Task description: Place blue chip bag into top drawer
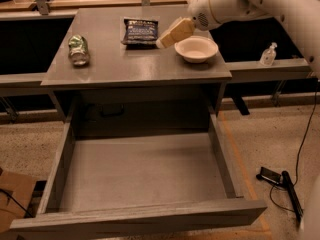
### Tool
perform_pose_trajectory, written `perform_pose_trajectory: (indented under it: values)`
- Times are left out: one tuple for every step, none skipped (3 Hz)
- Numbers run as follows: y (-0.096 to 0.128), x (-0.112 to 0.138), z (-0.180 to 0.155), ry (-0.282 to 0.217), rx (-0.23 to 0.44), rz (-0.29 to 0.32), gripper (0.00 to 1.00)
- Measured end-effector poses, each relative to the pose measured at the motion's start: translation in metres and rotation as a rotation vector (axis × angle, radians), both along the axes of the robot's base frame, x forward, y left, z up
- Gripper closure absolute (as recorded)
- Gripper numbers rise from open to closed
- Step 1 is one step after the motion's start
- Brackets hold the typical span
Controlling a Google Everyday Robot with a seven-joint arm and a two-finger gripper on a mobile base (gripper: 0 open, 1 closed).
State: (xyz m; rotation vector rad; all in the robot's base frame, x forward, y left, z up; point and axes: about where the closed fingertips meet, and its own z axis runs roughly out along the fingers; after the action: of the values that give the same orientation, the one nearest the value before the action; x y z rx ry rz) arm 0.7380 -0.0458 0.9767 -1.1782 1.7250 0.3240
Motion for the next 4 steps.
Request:
perform_pose_trajectory:
  values:
    - [0.018, 0.043, -0.025, -0.014, 0.059, -0.032, 0.00]
    - [0.049, 0.103, -0.049, -0.017, 0.103, -0.040, 0.00]
    - [0.069, 0.139, -0.063, -0.008, 0.137, -0.056, 0.00]
    - [0.099, 0.166, -0.078, 0.020, 0.168, -0.057, 0.00]
